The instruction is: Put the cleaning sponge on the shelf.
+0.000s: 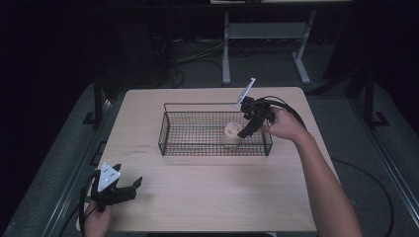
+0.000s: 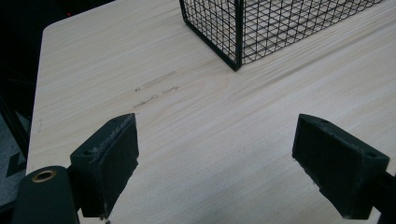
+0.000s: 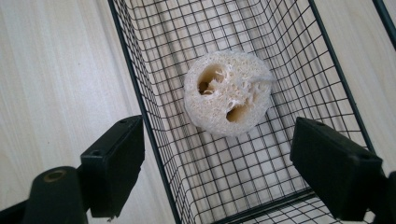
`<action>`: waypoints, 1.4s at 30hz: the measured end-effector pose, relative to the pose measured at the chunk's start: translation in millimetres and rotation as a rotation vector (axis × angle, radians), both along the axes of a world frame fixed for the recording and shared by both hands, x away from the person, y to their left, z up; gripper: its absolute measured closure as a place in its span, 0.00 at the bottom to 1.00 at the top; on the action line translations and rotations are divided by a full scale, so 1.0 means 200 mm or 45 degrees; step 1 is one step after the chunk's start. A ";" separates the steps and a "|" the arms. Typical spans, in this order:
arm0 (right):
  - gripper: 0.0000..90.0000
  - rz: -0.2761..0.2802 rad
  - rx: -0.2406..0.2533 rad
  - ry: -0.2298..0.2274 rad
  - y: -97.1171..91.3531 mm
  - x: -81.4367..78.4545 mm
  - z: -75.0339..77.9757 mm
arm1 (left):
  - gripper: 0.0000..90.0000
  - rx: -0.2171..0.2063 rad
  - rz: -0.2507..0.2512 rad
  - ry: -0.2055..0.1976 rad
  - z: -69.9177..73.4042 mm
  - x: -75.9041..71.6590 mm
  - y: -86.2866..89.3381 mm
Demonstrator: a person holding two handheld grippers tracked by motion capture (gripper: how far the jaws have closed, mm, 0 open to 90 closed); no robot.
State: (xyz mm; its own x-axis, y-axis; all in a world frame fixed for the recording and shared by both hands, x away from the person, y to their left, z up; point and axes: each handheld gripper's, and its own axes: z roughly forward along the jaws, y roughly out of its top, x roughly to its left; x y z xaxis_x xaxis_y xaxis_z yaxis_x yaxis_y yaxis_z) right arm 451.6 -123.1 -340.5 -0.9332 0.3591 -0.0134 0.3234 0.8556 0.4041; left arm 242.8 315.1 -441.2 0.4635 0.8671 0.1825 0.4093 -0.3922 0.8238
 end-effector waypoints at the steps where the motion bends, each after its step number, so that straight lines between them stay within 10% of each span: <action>1: 0.19 0.000 0.004 0.000 -0.01 0.00 0.00 | 0.15 0.000 0.001 0.000 0.00 0.00 0.00; 42: 0.18 -0.010 0.025 -0.031 -0.22 -0.20 -0.03 | 0.15 0.017 -0.006 0.006 0.00 0.00 -0.01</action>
State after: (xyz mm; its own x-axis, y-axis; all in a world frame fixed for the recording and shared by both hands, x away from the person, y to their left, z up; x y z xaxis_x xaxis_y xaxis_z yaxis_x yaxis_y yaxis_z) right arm 411.1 -166.7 -345.7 -0.9297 0.3672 -0.0287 0.3204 0.8448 0.4286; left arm 242.5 313.0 -441.7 0.4686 0.8623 0.1919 0.4112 -0.4051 0.8166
